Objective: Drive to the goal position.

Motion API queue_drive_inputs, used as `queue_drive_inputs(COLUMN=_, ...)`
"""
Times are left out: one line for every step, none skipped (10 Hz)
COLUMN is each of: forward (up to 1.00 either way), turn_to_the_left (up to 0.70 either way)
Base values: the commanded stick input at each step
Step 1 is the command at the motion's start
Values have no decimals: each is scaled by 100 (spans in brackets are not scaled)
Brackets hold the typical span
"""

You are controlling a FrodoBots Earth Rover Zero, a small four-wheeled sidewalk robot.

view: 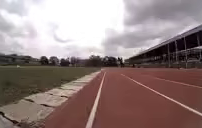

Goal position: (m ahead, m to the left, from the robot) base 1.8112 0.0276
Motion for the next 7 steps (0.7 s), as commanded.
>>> queue_drive_inputs(forward=60, turn_to_the_left=-2)
queue_drive_inputs(forward=60, turn_to_the_left=-2)
queue_drive_inputs(forward=60, turn_to_the_left=-2)
queue_drive_inputs(forward=60, turn_to_the_left=-2)
queue_drive_inputs(forward=60, turn_to_the_left=-2)
queue_drive_inputs(forward=60, turn_to_the_left=-2)
queue_drive_inputs(forward=60, turn_to_the_left=-2)
